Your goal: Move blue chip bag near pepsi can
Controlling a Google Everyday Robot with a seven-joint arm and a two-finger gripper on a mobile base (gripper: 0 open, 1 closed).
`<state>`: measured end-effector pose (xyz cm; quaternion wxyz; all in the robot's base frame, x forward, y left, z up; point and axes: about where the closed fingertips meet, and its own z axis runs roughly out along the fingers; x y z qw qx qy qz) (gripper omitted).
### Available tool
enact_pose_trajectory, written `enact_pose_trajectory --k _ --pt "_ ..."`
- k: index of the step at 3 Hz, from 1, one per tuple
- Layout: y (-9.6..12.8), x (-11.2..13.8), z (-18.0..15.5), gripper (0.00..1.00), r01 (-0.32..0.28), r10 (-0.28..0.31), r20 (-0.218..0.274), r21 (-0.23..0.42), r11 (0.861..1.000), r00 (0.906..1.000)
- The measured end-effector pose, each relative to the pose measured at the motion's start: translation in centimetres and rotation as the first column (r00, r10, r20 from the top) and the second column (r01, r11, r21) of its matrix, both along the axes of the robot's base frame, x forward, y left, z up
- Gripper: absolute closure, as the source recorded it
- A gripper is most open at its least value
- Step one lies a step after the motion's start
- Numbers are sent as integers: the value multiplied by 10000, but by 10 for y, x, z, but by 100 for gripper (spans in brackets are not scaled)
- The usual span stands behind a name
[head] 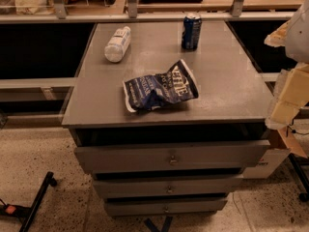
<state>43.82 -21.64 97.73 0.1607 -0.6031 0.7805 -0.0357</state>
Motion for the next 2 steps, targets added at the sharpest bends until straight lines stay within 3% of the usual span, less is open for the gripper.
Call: enact_pose_trajectory --k 1,2 --pt "0 0 0 0 0 0 2 0 10000 10000" --pt "-2 13 -4 0 214 -211 -74 408 9989 9997"
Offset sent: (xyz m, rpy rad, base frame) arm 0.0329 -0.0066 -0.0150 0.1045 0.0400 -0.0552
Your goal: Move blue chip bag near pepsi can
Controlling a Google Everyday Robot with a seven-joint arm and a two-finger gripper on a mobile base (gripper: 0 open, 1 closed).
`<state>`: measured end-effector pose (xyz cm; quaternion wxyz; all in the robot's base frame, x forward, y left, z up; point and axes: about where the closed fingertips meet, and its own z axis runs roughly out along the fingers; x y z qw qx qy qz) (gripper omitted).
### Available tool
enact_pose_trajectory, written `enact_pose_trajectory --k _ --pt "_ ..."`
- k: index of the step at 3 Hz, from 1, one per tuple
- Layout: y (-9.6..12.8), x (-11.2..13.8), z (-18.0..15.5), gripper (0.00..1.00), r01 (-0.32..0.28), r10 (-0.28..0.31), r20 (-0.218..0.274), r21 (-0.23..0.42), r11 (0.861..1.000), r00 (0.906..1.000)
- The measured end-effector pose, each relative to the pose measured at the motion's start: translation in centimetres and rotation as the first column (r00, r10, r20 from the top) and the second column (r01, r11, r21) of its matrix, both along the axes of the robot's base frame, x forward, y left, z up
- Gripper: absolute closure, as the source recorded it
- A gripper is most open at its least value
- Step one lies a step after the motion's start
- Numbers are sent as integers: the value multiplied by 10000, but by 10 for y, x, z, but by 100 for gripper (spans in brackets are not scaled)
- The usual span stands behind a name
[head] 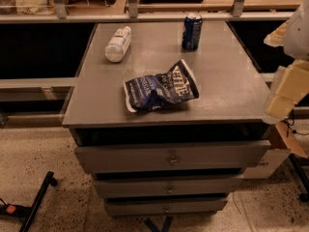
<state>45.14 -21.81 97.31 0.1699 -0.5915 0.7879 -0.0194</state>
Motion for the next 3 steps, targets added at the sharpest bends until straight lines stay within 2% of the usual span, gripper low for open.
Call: enact_pose_trajectory --k 1,2,3 --pt "14 43 -14 0 -100 103 -37 747 9972 9999" --pt "36 91 -36 0 -226 259 -200 1501 9884 9995" --pt "49 124 -59 0 98 -13 -458 1853 9826 9990"
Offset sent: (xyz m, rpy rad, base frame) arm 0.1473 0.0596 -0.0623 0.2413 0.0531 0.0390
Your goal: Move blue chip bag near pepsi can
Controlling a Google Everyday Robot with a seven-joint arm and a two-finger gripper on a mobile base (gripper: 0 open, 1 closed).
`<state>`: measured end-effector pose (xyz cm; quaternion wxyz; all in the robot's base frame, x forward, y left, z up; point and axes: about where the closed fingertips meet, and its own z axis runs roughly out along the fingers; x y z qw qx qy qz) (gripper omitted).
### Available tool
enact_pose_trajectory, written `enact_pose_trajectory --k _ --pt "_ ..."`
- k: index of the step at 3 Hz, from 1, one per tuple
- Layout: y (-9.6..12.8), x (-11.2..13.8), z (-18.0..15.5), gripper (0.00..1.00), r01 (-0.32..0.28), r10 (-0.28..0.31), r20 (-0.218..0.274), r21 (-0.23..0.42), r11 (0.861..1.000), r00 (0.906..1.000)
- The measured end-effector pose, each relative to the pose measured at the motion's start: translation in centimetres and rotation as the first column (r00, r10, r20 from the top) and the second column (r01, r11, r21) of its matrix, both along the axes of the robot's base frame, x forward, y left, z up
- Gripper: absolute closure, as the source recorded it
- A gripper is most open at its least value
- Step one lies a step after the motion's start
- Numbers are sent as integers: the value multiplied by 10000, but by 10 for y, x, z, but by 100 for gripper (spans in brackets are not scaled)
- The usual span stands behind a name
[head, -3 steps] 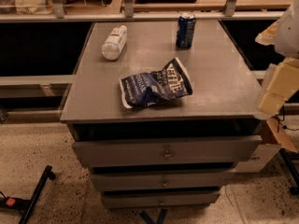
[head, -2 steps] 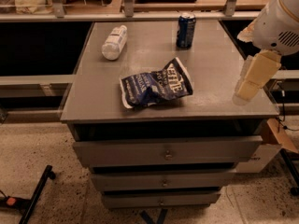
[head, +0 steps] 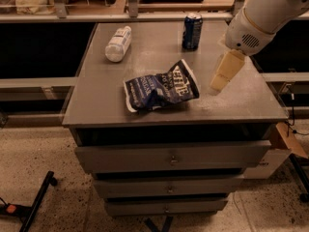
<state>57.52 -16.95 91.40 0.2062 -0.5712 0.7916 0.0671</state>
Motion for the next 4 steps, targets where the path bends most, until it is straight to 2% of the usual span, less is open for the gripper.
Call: enact_pose_trajectory --k 1,2,3,4 --pt "10 16 -16 0 557 -539 -405 455 9974 9977" --pt "18 18 -20 0 794 -699 -838 1153 9901 9940" --pt "31 13 -20 0 680 -476 -1184 1746 9823 9918" --pt "44 6 -23 0 607 -309 -1441 2078 9763 9891"
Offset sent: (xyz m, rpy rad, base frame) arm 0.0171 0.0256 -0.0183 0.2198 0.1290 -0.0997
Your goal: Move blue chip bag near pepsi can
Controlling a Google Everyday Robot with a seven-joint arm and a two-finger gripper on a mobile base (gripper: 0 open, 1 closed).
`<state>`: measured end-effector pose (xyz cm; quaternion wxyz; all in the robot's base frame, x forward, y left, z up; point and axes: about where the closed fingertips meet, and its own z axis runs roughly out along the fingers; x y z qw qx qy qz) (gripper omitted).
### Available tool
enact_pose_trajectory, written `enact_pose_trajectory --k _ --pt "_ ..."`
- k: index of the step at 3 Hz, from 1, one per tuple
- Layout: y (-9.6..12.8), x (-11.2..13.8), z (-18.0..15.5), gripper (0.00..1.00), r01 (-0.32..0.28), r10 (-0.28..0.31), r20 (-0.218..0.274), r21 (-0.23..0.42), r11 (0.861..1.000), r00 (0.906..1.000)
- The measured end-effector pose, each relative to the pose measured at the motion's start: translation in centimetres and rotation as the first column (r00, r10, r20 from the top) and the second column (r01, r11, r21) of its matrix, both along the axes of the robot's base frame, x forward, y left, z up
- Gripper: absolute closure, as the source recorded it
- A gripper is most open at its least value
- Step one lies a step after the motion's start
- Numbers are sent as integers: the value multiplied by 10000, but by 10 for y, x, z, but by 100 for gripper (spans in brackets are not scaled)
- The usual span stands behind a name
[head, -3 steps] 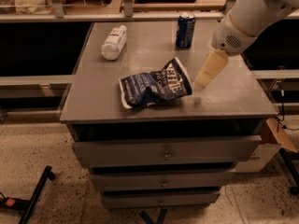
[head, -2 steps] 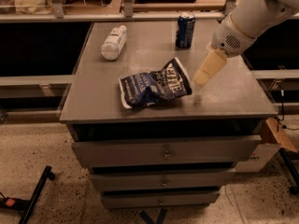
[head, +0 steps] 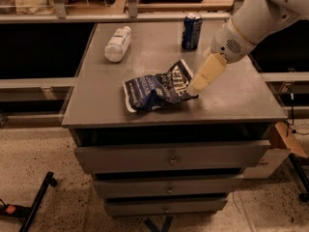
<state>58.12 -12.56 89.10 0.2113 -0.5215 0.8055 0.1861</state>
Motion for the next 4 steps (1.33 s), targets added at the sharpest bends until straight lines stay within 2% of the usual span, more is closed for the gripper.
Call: enact_pose_trajectory --k 2,4 --pt "13 -7 -24 0 87 -87 16 169 9998 10000" --pt "12 0 -49 0 319 -316 -158 200 9993 9994"
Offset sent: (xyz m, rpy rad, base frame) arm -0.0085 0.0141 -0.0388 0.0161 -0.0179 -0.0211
